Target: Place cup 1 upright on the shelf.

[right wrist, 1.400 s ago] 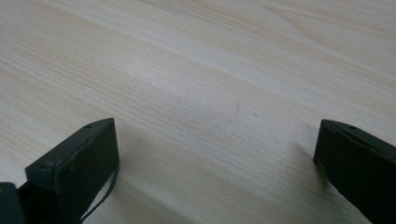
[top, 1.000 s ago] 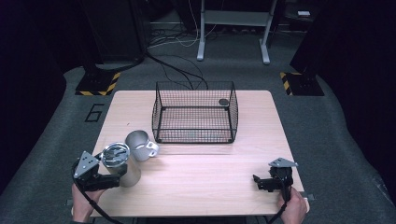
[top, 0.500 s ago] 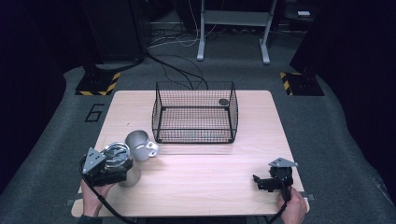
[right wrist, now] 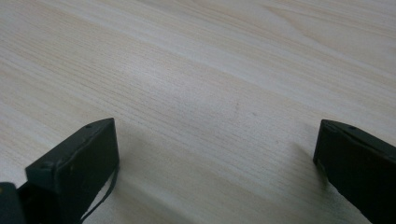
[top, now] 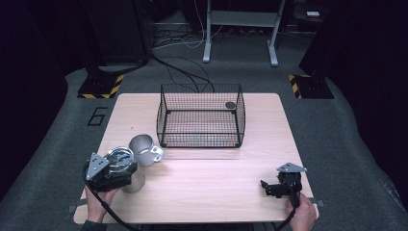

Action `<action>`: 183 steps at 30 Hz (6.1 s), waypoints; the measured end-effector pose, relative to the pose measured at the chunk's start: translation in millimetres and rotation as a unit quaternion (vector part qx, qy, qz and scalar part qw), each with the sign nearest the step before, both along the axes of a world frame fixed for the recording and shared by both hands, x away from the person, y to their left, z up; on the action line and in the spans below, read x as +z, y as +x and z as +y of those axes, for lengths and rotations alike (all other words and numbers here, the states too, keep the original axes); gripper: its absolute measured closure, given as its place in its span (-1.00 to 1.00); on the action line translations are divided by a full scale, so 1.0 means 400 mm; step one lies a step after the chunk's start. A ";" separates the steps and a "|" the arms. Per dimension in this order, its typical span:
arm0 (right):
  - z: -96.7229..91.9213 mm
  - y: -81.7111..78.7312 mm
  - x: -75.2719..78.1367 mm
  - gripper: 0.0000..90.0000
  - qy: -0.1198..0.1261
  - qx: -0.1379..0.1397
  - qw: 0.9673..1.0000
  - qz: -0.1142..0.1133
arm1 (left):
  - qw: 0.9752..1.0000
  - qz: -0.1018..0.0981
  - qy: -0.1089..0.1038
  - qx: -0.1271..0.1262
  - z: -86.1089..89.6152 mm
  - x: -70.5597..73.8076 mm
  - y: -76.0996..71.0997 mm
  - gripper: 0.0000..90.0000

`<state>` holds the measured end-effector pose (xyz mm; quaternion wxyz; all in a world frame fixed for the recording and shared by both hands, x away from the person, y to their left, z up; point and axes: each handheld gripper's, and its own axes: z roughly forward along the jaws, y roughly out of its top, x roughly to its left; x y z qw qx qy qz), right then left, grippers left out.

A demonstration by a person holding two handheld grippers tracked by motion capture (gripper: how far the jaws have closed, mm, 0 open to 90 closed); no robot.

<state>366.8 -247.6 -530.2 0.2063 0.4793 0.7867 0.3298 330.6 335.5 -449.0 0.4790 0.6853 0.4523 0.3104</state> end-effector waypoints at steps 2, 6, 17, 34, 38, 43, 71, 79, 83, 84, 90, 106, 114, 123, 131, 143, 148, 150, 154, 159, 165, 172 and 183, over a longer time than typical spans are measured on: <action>0.000 0.000 0.000 -1.00 0.000 0.000 1.000 0.000 | 1.000 0.001 -0.001 -0.005 0.002 0.000 0.001 -0.91; 0.000 0.000 0.000 -1.00 0.000 0.000 1.000 0.000 | 1.000 -0.003 -0.003 -0.008 0.005 -0.001 0.000 -0.90; 0.000 0.000 0.000 -1.00 0.000 0.000 1.000 0.000 | 1.000 -0.011 0.004 -0.025 0.003 0.022 -0.016 -0.90; 0.002 0.001 -0.001 -1.00 0.002 -0.007 1.000 -0.003 | 0.997 -0.018 0.024 -0.073 -0.037 0.060 -0.032 -0.91; 0.010 0.003 -0.001 -1.00 0.003 -0.015 1.000 -0.001 | 0.996 -0.016 0.028 -0.083 -0.048 0.065 -0.030 -0.91; 0.013 0.007 -0.001 -1.00 0.005 -0.015 1.000 -0.001 | 0.995 -0.015 0.034 -0.094 -0.062 0.072 -0.024 -0.90; 0.007 0.013 -0.001 -1.00 0.005 0.005 1.000 0.000 | 0.985 -0.016 0.038 -0.167 -0.156 0.115 0.012 -0.91; 0.003 0.011 0.000 -1.00 0.004 0.007 1.000 0.004 | 0.983 -0.017 0.042 -0.179 -0.181 0.125 0.029 -0.91; 0.002 0.011 0.000 -1.00 0.004 0.007 1.000 0.004 | 0.981 -0.017 0.043 -0.187 -0.195 0.131 0.038 -0.91; 0.002 0.011 0.000 -1.00 0.004 0.007 1.000 0.004 | 0.981 -0.017 0.043 -0.189 -0.199 0.132 0.041 -0.91; 0.001 0.010 0.000 -1.00 0.004 0.006 1.000 0.005 | 0.977 -0.016 0.050 -0.204 -0.229 0.140 0.063 -0.91; 0.000 0.010 0.000 -1.00 0.010 0.004 1.000 0.003 | 0.972 -0.010 0.041 -0.230 -0.296 0.144 0.109 -0.91; 0.000 0.010 0.000 -1.00 0.010 0.003 1.000 0.003 | 0.971 -0.011 0.030 -0.238 -0.317 0.149 0.126 -0.91; 0.000 0.010 0.000 -1.00 0.010 0.003 1.000 0.003 | 0.967 -0.006 0.027 -0.252 -0.342 0.158 0.146 -0.91; 0.000 0.010 0.000 -1.00 0.010 0.003 1.000 0.003 | 0.964 -0.006 0.028 -0.265 -0.365 0.172 0.165 -0.91; 0.000 0.010 0.000 -1.00 0.010 0.003 1.000 0.003 | 0.960 -0.006 0.019 -0.281 -0.397 0.194 0.186 -0.91; 0.000 0.010 0.000 -1.00 0.010 0.003 1.000 0.003 | 0.958 -0.009 0.018 -0.286 -0.414 0.204 0.199 -0.91; 0.000 0.010 0.000 -1.00 0.010 0.003 1.000 0.003 | 0.957 -0.008 0.021 -0.289 -0.419 0.210 0.202 -0.91; 0.000 0.010 0.000 -1.00 0.010 0.003 1.000 0.003 | 0.957 -0.011 0.018 -0.288 -0.430 0.215 0.210 -0.91; 0.000 0.010 0.000 -1.00 0.010 0.003 1.000 0.003 | 0.957 -0.010 0.015 -0.291 -0.439 0.222 0.219 -0.91; 0.000 0.010 0.000 -1.00 0.010 0.003 1.000 0.003 | 0.954 -0.014 0.012 -0.299 -0.449 0.234 0.226 -0.91; 0.000 0.010 0.000 -1.00 0.010 0.004 1.000 0.003 | 0.952 -0.018 0.010 -0.306 -0.462 0.253 0.233 -0.91; 0.000 0.010 0.000 -1.00 0.010 0.003 1.000 0.003 | 0.951 -0.022 0.006 -0.307 -0.472 0.279 0.259 -0.91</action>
